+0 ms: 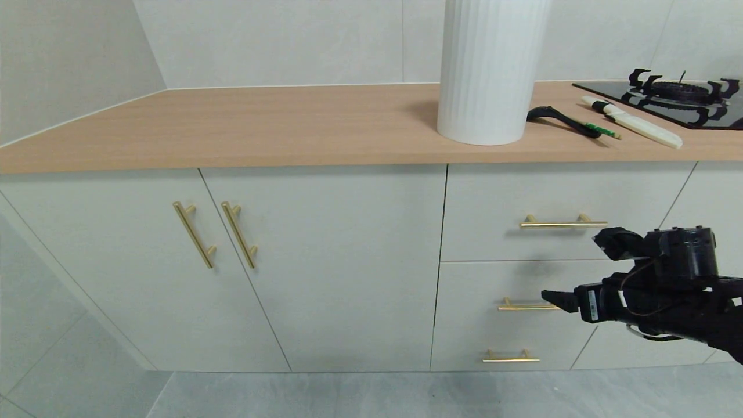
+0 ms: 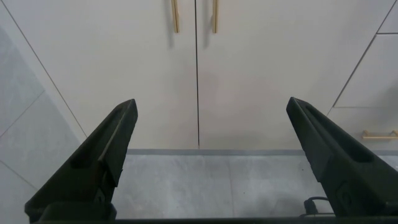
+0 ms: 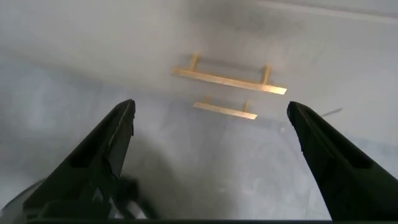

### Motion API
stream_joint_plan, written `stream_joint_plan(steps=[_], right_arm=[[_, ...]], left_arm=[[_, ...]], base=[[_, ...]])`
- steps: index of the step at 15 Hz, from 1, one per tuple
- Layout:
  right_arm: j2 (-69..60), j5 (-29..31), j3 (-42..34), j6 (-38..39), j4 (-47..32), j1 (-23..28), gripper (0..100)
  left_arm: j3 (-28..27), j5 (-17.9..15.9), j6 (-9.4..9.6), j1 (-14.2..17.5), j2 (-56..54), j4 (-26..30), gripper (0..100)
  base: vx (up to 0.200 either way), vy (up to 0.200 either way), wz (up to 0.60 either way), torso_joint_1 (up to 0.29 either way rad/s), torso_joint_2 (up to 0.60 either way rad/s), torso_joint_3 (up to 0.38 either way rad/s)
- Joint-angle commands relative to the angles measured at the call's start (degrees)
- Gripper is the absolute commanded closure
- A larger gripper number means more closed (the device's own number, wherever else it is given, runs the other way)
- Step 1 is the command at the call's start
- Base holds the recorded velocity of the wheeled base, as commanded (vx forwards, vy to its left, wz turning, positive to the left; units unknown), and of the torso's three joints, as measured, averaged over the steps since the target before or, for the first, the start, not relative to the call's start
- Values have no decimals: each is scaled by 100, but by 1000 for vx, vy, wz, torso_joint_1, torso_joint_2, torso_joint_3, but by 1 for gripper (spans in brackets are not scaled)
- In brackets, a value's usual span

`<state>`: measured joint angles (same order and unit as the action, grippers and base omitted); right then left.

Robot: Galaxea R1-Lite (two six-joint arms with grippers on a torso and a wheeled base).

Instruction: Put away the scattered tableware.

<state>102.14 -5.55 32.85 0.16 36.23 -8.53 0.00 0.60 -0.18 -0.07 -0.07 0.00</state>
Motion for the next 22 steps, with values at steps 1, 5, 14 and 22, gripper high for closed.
stream_joint_plan(steps=[1, 5, 14, 22], right_arm=[[719, 221, -60, -7, 350, 1, 0], [1106, 423, -60, 28, 736, -61, 0], [2424, 1372, 221, 476, 2318, -219, 0], [2855, 1539, 494, 599, 2591, -219, 0]], left_arm=[[0, 2, -8, -1, 7, 0, 0], [0, 2, -8, -1, 7, 0, 0], [0, 2, -8, -1, 7, 0, 0], [0, 2, -8, -1, 7, 0, 0]], base=[[0, 0, 0, 0, 0, 0], [0, 0, 0, 0, 0, 0], [0, 0, 0, 0, 0, 0], [0, 0, 0, 0, 0, 0]])
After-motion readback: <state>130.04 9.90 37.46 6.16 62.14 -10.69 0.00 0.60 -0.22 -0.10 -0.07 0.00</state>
